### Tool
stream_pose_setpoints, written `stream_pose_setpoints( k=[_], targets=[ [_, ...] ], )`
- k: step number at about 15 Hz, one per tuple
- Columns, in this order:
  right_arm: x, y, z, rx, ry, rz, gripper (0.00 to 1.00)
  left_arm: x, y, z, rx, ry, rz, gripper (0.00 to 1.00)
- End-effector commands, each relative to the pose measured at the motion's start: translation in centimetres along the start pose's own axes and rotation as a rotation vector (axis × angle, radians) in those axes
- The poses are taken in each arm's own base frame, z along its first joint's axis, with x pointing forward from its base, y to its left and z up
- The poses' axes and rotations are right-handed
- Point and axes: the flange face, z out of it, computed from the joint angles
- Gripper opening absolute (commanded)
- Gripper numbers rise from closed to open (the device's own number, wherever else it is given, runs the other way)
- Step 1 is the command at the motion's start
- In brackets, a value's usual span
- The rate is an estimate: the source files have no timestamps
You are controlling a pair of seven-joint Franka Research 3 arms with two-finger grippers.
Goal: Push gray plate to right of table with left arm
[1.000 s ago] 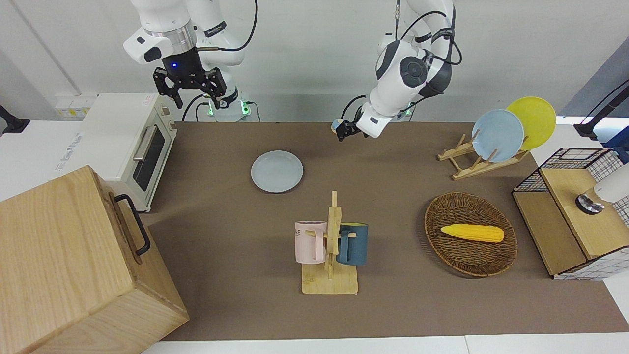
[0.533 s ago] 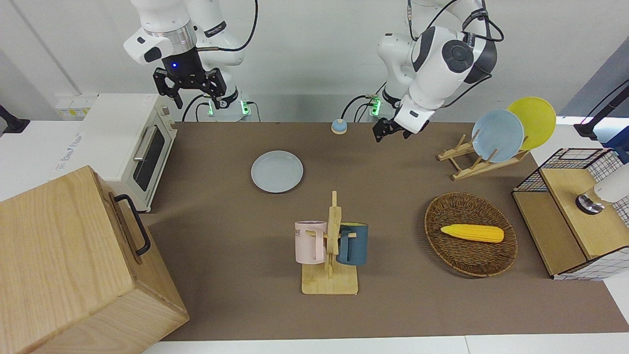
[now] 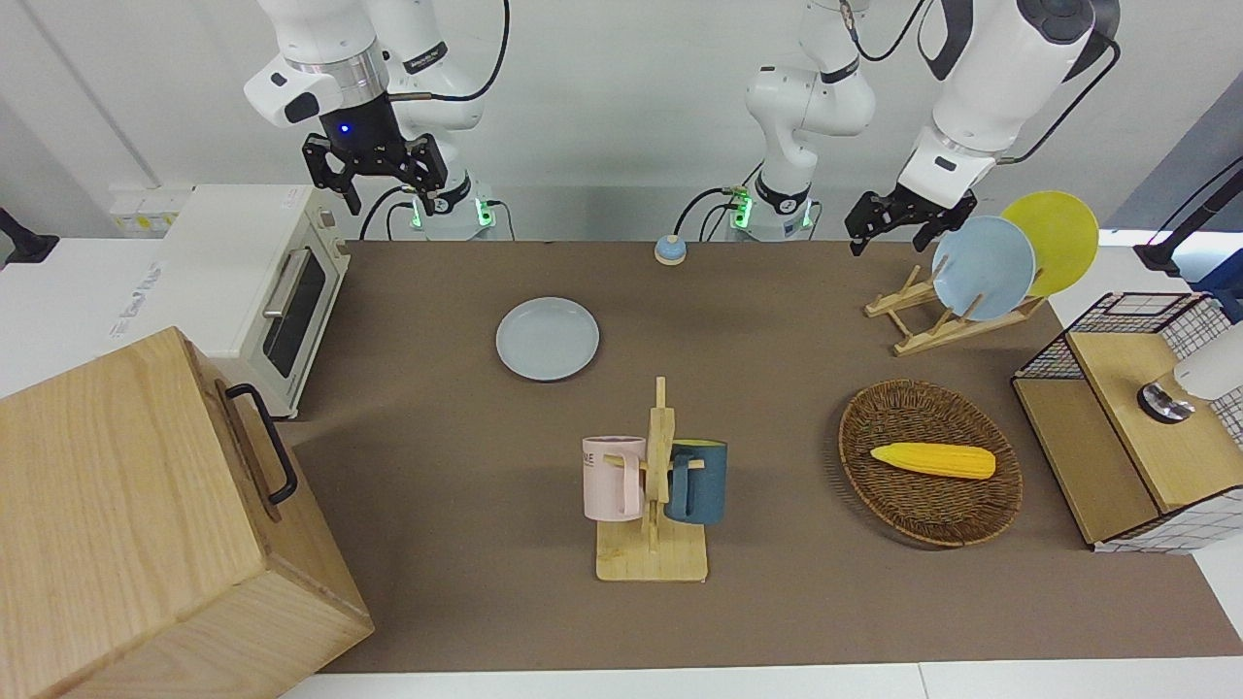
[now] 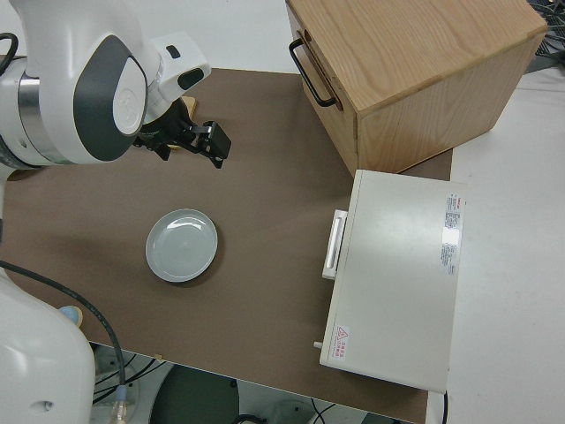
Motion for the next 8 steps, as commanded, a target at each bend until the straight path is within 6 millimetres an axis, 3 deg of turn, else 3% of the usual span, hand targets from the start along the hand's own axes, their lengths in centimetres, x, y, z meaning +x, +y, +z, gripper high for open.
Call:
stream_pose_setpoints(
  k=[1, 8],
  targets=[
    [-0.77, 0.08, 0.04, 0.009, -0.004, 0.02, 0.996, -0.01, -1.38, -1.94, 0.025, 0.01, -0.004, 0.99],
    [-0.77, 0.08, 0.04, 0.009, -0.004, 0.02, 0.996, -0.13, -1.84, -2.11, 0.028, 0.001, -0.021, 0.99]
  ],
)
